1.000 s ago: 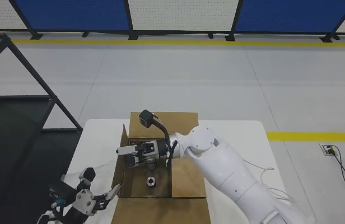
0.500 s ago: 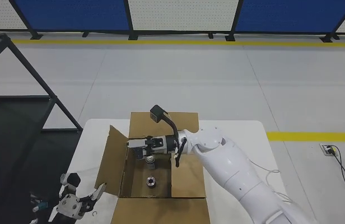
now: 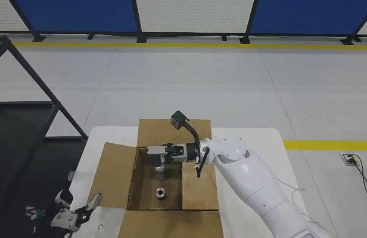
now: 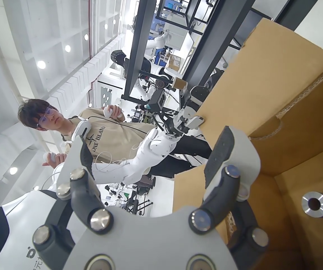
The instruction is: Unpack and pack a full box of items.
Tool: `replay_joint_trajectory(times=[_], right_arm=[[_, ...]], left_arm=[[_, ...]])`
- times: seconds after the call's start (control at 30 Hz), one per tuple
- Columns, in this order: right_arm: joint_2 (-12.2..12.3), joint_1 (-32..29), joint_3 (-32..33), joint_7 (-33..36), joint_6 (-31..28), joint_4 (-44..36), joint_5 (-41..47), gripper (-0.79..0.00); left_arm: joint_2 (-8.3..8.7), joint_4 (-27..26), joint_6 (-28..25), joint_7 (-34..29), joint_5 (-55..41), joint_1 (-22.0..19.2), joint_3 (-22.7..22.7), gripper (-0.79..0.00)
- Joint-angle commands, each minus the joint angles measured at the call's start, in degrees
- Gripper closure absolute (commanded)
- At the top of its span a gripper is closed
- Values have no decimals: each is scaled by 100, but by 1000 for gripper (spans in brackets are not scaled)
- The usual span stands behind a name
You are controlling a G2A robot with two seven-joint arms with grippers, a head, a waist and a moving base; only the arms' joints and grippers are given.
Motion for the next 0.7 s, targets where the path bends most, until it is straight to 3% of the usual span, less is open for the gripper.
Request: replay_joint_trajectory(times=[0.0, 0.4, 0.67], right_arm=[[24, -47, 46, -7, 49, -70, -49, -785], [103, -231, 227, -41, 196, -347, -222, -785], [150, -326, 347, -25, 221, -441, -284, -785]], left_arm=[[-7, 126, 28, -16, 5, -67, 39, -785], [-30, 507, 75, -40, 156, -313, 134, -785], [-29, 187, -202, -48, -116, -221, -111, -785]])
